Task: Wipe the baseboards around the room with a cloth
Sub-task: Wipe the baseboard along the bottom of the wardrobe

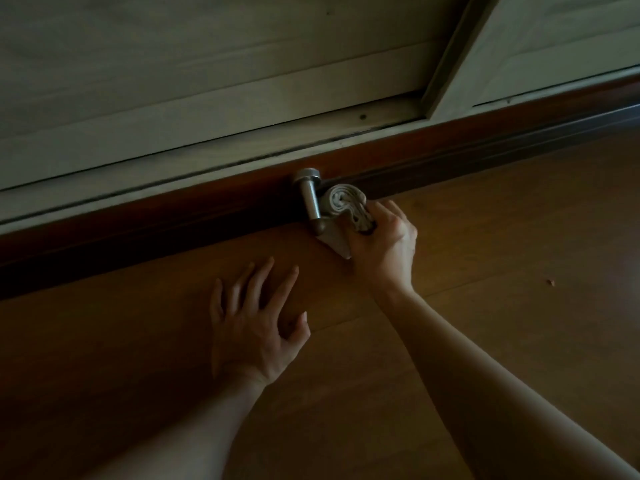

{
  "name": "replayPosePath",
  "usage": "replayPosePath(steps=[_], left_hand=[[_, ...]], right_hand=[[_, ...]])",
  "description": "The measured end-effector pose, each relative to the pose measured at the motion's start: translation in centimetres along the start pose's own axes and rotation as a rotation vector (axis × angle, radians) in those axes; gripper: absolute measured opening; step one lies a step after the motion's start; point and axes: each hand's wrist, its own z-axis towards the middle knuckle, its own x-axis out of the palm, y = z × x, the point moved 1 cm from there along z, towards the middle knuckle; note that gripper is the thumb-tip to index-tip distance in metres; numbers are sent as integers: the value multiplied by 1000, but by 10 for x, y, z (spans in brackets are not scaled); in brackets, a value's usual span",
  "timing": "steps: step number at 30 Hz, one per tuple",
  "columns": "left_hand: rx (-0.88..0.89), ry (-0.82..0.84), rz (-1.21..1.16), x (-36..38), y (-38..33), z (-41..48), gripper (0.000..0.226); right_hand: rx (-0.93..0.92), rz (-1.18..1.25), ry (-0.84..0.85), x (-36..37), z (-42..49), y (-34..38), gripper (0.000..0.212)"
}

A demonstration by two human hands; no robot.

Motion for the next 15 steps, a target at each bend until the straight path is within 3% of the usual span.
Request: replayPosePath(steps=[7,12,15], left_hand=[[-2,1,-35,-4,-3,-1,66],[-2,28,-15,-5,-5,-1,68],[-56,-18,-55,-5,-17,0,68]], right_hand=[[242,-32,-164,-58,32,-51,23],[21,-56,-5,-48,27,-37,17],[16,-82,-18,-50,34,-43,19]])
